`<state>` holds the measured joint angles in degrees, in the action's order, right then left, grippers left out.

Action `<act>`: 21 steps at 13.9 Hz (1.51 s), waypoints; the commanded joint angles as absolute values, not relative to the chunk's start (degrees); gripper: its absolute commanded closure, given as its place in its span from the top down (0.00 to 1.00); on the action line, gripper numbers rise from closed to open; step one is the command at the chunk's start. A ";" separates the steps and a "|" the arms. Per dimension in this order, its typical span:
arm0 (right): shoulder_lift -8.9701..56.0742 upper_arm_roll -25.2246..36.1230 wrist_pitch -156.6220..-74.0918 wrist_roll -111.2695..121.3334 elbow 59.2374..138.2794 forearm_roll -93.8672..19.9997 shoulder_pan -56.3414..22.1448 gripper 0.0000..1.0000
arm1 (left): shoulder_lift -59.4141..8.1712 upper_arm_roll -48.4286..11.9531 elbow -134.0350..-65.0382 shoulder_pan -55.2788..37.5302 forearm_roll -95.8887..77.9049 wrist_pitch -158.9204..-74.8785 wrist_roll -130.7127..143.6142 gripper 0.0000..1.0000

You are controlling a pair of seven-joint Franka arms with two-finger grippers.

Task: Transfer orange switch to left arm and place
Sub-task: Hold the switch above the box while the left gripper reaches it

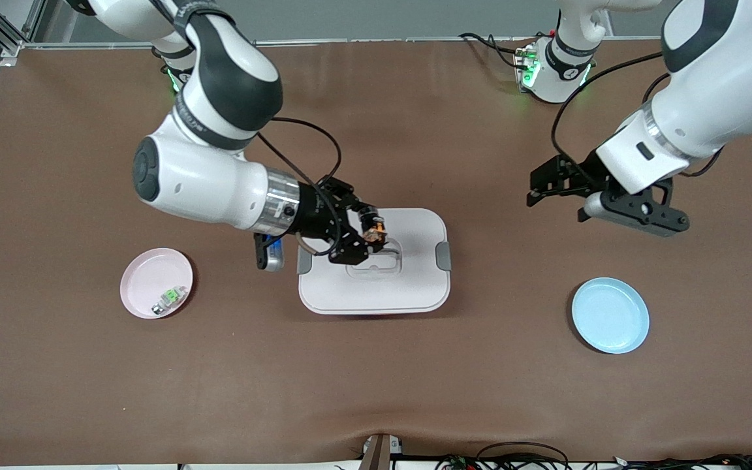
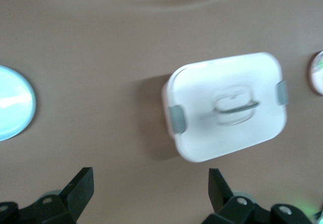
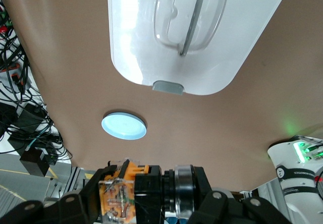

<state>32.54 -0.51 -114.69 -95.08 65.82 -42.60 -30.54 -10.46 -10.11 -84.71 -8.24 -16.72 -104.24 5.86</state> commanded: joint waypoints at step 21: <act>39.02 0.00 -126.73 -106.08 57.48 -43.77 -37.18 0.00 | -18.10 -10.72 -82.88 -17.66 -34.54 -121.02 15.29 0.85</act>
